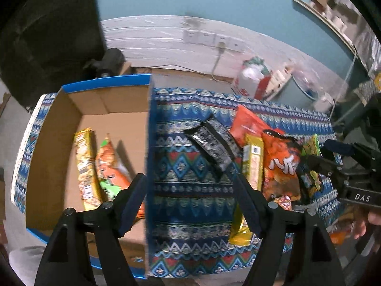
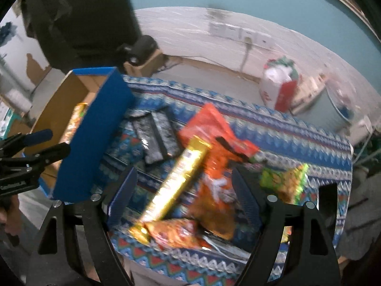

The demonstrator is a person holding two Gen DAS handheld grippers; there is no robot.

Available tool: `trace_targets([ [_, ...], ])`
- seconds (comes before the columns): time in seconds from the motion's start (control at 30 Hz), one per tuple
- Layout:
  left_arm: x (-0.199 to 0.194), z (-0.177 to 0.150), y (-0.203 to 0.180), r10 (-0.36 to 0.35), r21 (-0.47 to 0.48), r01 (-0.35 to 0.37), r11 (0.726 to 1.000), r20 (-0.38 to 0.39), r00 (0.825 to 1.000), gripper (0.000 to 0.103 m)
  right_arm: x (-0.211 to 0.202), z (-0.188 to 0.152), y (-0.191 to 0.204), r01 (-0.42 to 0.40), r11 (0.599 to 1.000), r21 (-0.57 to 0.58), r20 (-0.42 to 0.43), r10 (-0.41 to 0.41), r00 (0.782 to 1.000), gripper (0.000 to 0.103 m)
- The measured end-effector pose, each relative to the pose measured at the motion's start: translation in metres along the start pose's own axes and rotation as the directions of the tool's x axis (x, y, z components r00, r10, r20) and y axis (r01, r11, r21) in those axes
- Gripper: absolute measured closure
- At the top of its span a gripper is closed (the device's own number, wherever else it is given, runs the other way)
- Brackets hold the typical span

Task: Organize snacks
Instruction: 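Grasp a yellow biscuit pack with left tool while right tool grasps black snack bag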

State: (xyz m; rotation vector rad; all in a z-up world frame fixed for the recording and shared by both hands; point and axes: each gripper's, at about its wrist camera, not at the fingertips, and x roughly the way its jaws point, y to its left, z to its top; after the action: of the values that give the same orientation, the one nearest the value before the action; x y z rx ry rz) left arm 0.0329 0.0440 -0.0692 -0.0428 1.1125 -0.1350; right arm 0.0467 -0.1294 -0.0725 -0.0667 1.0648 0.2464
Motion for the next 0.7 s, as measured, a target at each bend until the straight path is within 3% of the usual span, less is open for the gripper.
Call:
trace_targets([
  [0.33, 0.026, -0.006, -0.040, -0.010, 0.074, 0.015, 0.997, -0.062, 0.998, 0.025, 0.005, -0.036, -0.065, 0.063, 0.994, 0.084, -0.047, -0.059, 0.997, 0.022],
  [0.7, 0.067, -0.018, -0.067, 0.019, 0.149, 0.004, 0.989, -0.150, 0.989, 0.025, 0.047, -0.082, -0.136, 0.145, 0.970, 0.193, -0.207, -0.104, 0.973, 0.021],
])
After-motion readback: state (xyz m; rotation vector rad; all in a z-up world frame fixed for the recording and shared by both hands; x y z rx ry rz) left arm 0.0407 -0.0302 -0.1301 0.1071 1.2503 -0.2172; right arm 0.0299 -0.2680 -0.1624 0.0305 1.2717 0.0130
